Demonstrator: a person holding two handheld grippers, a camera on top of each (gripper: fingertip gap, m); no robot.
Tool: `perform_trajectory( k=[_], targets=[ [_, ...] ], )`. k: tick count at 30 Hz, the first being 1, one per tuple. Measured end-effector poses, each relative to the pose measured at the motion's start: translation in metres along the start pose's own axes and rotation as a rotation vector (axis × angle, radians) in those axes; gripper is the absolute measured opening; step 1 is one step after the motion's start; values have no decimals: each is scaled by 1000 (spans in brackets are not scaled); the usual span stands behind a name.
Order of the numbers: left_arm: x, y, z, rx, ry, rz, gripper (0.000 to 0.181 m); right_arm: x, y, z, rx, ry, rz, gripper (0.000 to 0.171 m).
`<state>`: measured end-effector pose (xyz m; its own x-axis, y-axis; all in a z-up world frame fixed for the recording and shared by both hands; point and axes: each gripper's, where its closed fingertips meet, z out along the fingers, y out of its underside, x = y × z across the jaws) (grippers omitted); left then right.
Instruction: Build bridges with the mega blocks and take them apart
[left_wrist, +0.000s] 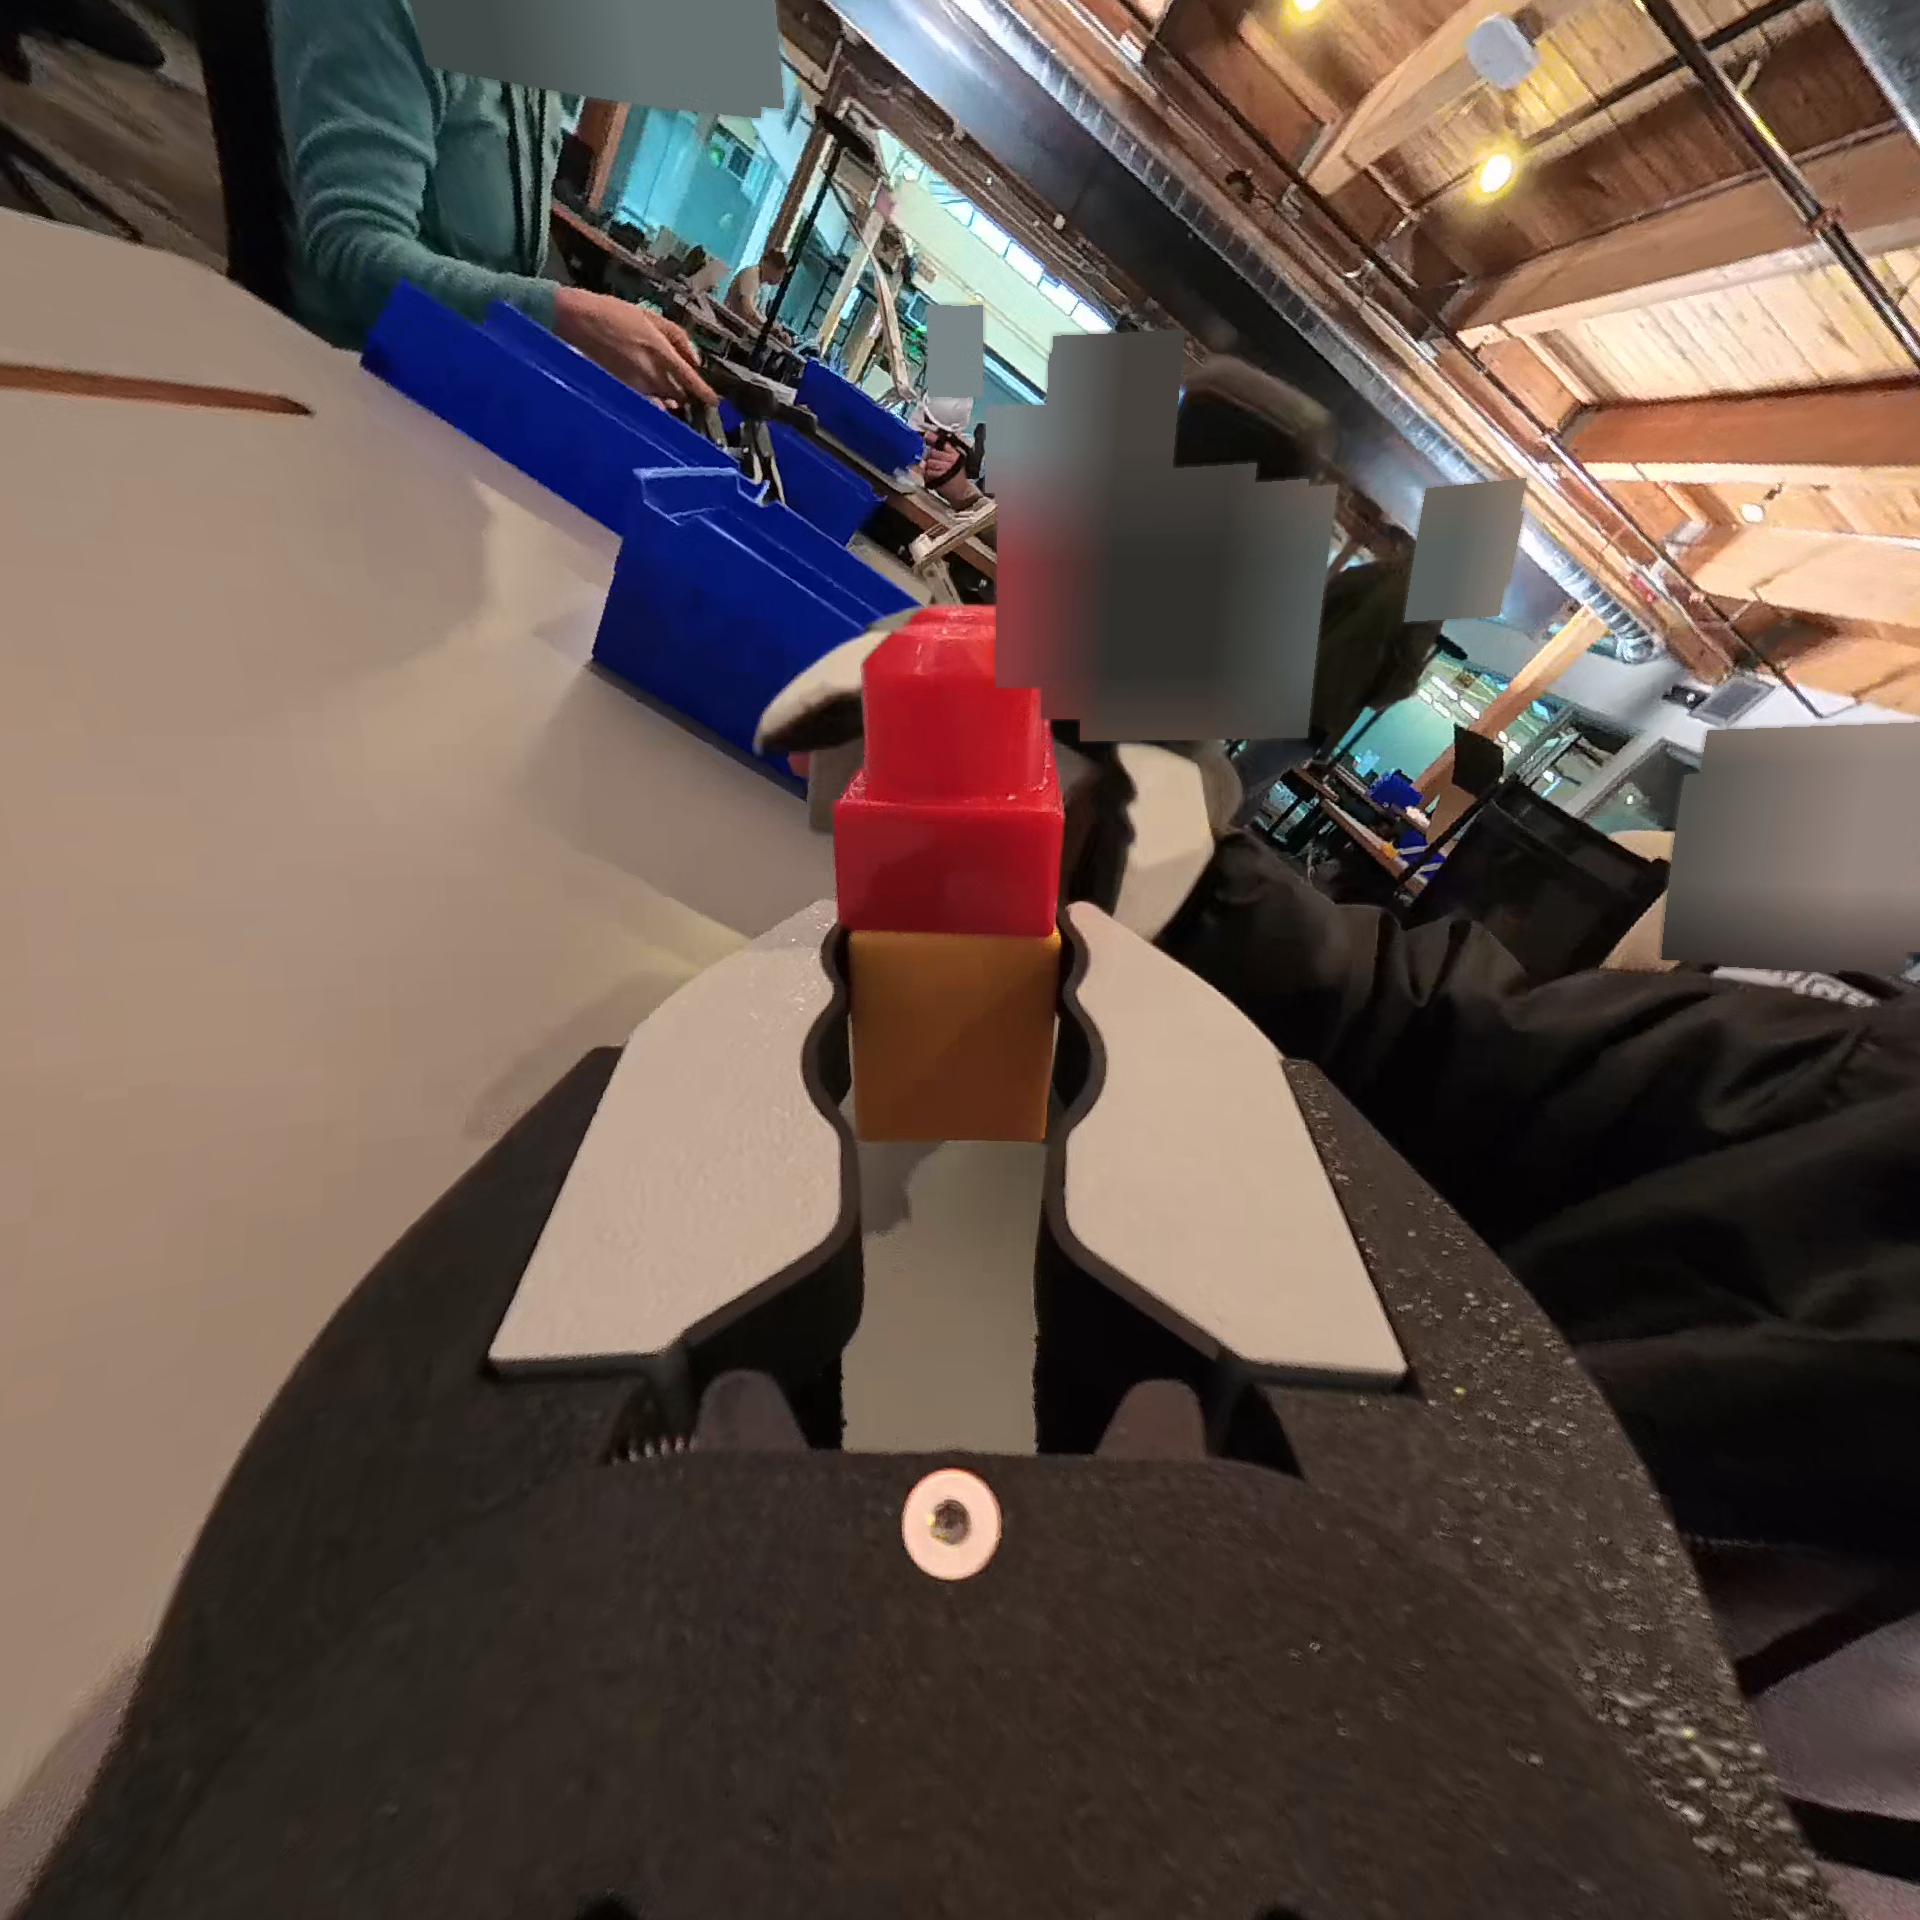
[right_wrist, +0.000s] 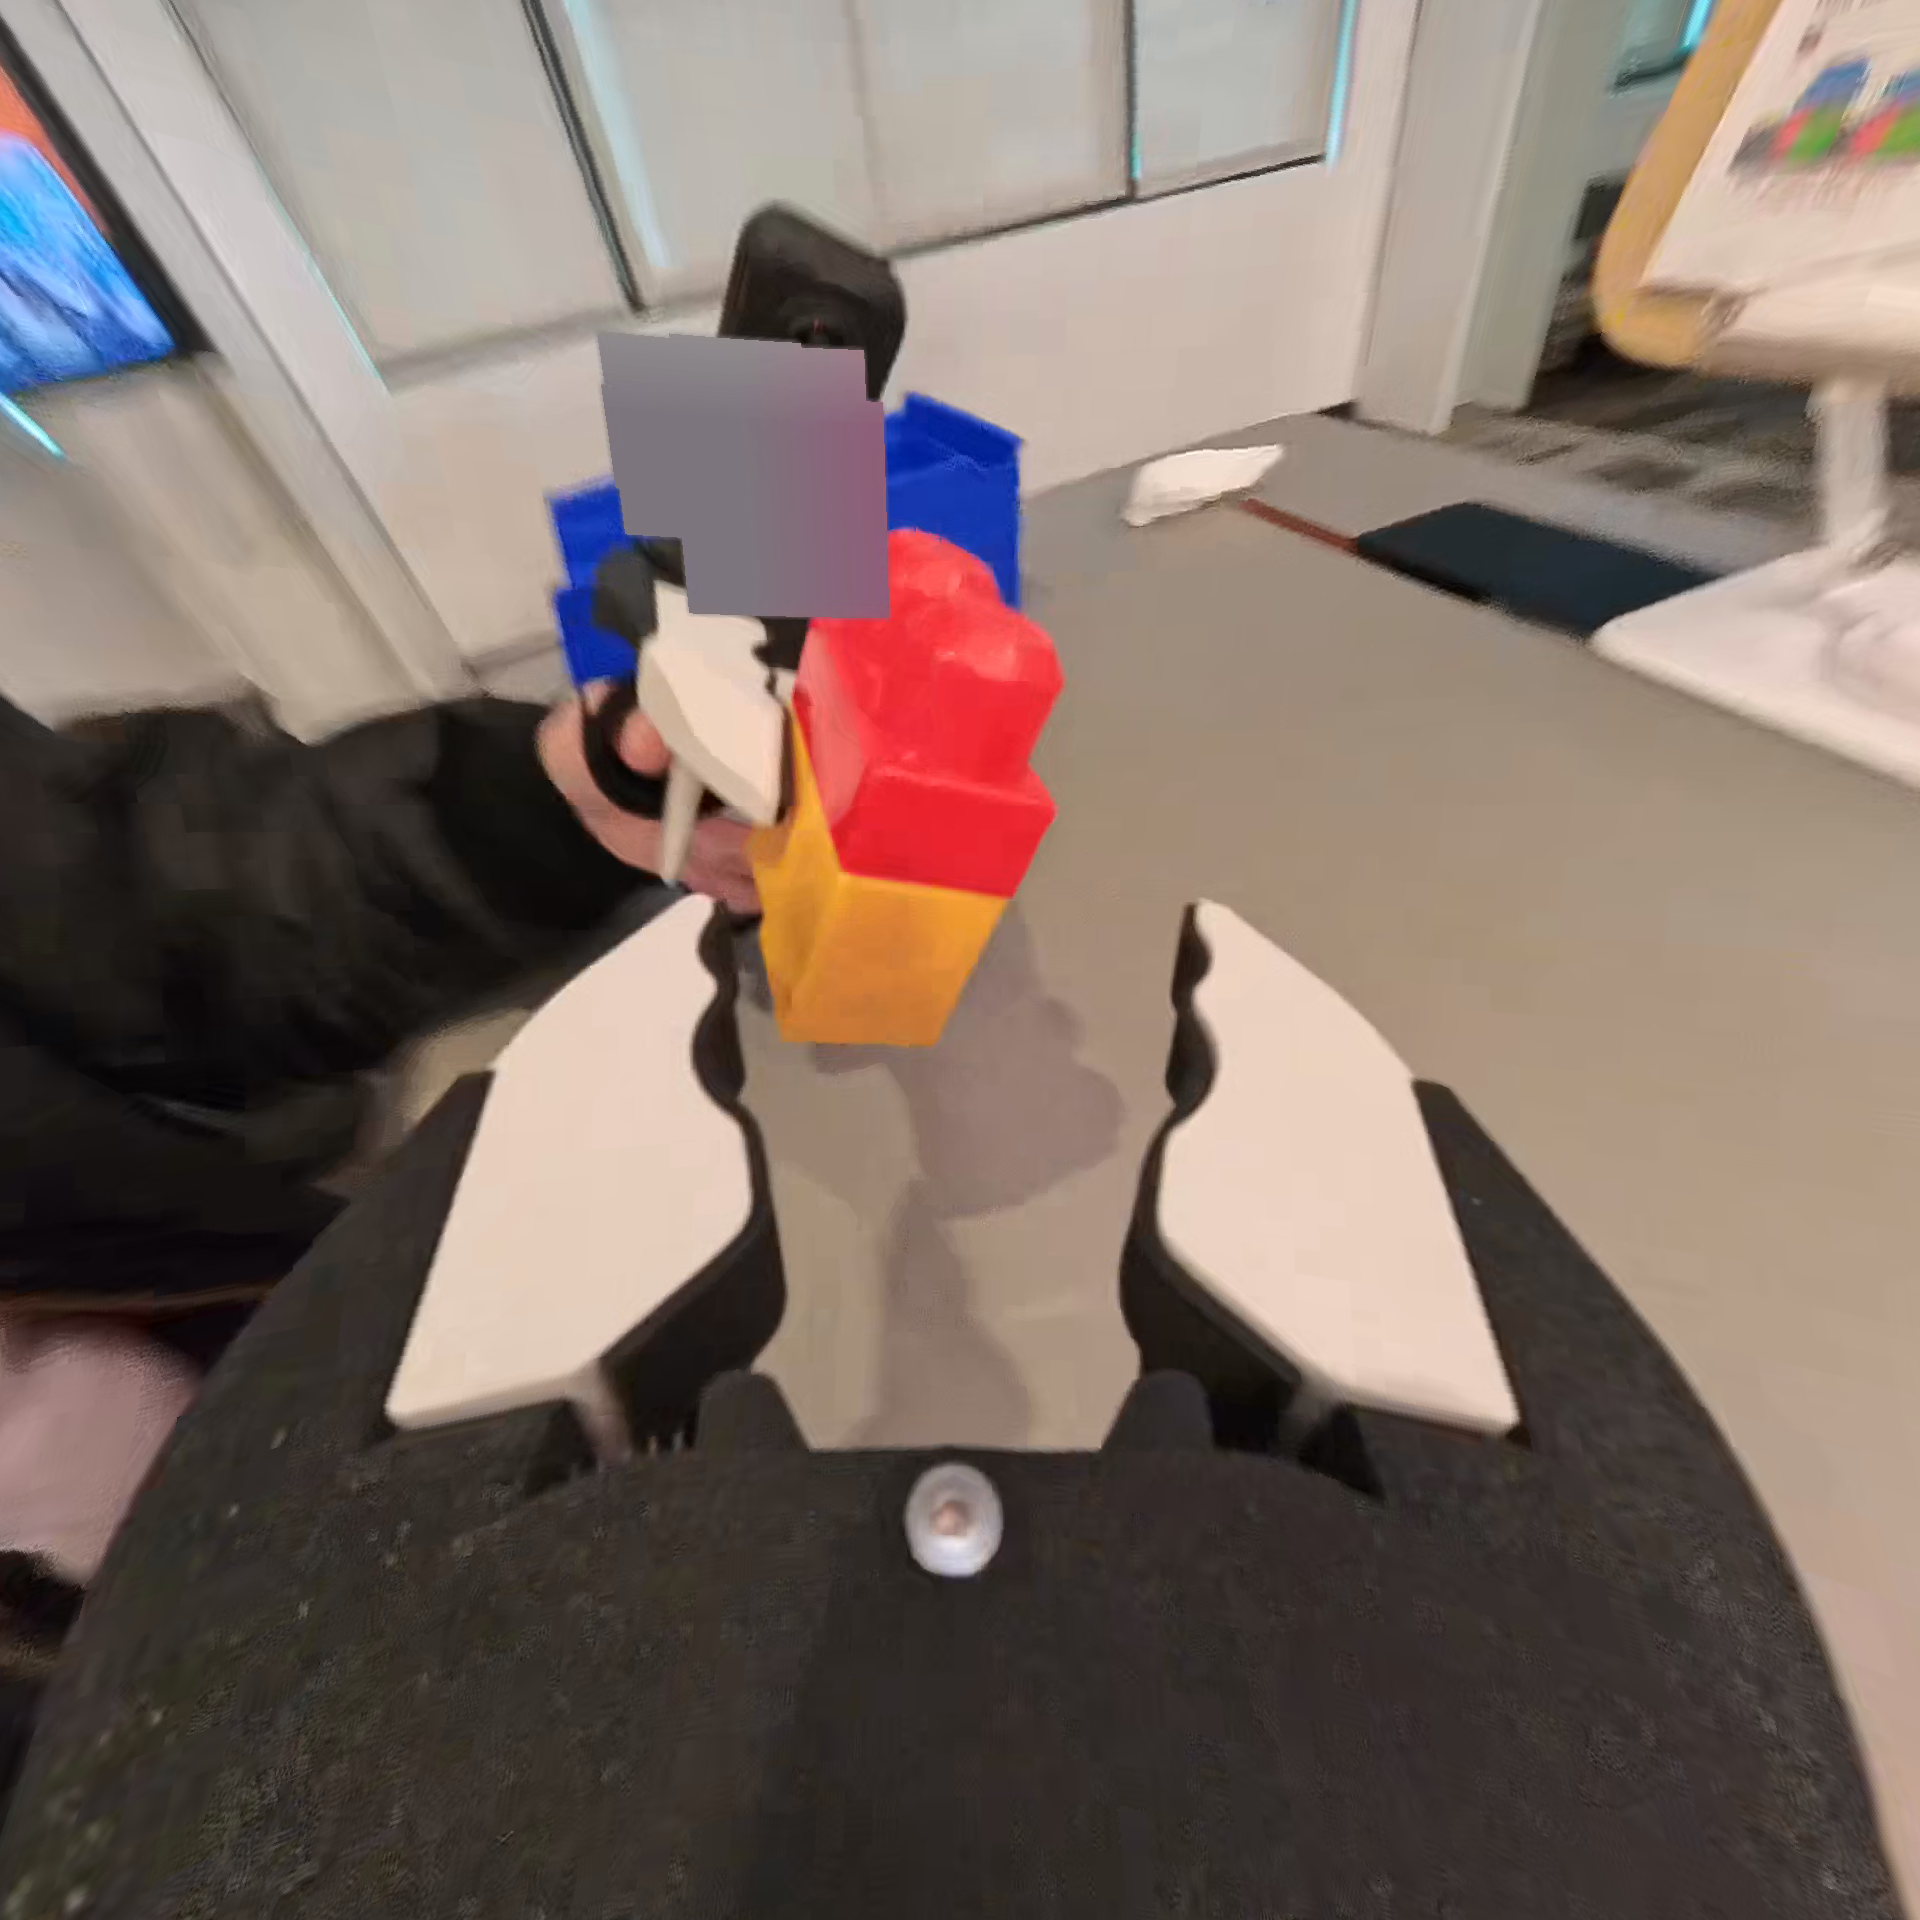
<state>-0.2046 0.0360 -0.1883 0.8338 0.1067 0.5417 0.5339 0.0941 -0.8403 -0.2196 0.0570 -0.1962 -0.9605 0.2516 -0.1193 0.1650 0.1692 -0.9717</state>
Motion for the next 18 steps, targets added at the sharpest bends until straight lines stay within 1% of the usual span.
perform_trajectory(
  k=[1, 2, 3, 5, 7, 9, 11, 12, 14, 17, 18],
  targets=[
    [3, 1, 1, -10, 7, 24, 36, -2, -3, -4, 29, -52, 87, 73],
    [5, 3, 3, -22, 10, 47, 36, -4, -8, -8, 59, -99, 143, 59],
    [6, 5, 4, -33, 7, 69, 36, -7, -14, -11, 87, -142, 176, 54],
    [8, 8, 7, -50, 4, 101, 36, -16, -20, -15, 99, -206, 205, 54],
    [9, 8, 8, -43, 7, 115, 36, -25, -14, -12, 22, -239, 198, 59],
    [12, 9, 8, -47, 25, 123, 36, -26, -13, -8, -2, -217, 164, 52],
    [17, 9, 8, -51, 46, 143, 36, -25, -16, -9, 17, -205, 160, 38],
    [18, 10, 8, -54, 47, 155, 36, -24, -15, -9, 7, -209, 172, 35],
    [16, 11, 9, -66, 30, 170, 36, -23, -11, -10, -21, -213, 187, 35],
    [15, 15, 11, -78, 38, 181, 36, -22, -7, -11, -45, -194, 157, 35],
    [15, 15, 12, -73, 40, 173, 40, -21, -7, -12, -44, -176, 151, 35]
  ],
)
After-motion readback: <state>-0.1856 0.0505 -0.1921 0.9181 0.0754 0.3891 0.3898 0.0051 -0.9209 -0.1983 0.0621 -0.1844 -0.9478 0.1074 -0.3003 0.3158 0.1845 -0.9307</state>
